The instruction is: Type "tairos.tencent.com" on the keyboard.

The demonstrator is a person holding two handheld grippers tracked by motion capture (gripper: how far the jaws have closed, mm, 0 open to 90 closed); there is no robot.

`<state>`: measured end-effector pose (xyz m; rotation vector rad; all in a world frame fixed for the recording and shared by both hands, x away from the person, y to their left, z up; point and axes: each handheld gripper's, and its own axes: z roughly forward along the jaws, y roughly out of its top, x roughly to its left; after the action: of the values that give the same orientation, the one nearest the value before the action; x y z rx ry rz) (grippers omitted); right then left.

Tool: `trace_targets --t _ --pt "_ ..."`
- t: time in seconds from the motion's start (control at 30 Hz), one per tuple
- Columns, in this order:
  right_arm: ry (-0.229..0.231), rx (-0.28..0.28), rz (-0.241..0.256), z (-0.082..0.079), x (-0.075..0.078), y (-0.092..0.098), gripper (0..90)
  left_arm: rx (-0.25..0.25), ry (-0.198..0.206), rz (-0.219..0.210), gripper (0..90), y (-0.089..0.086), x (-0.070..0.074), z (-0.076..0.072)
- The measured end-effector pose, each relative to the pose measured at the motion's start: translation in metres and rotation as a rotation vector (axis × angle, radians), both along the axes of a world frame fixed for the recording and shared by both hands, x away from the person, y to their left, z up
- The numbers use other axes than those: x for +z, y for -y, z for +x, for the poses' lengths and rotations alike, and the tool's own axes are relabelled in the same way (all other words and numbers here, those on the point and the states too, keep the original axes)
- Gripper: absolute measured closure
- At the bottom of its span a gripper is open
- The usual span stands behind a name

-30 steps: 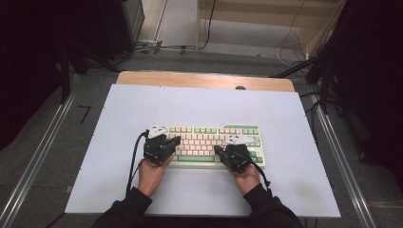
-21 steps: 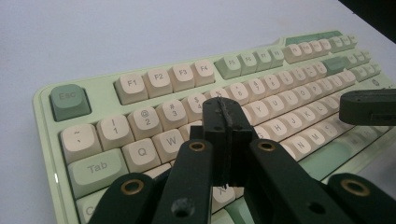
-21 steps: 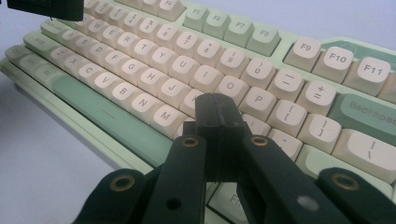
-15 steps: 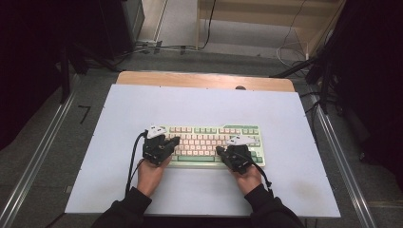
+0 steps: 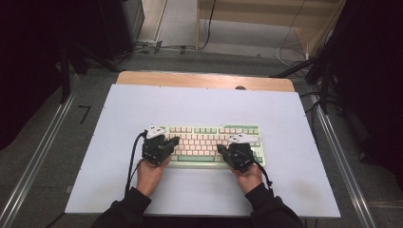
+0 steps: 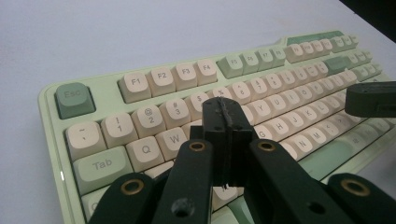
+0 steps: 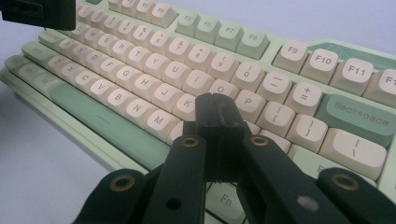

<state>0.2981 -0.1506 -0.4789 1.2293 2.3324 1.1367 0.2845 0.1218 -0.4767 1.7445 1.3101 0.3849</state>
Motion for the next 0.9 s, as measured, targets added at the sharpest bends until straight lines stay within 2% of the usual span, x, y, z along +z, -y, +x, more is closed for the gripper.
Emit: trace_targets --t 0.3,0.9 --pt "0.000 0.006 0.015 0.005 0.000 -0.004 87.9 0.000 -0.004 0.009 90.0 -0.001 -0.001 -0.001" --pt "0.023 0.010 0.013 0.011 0.004 -0.019 87.9 -0.005 -0.020 0.018 90.0 0.001 -0.005 -0.004"
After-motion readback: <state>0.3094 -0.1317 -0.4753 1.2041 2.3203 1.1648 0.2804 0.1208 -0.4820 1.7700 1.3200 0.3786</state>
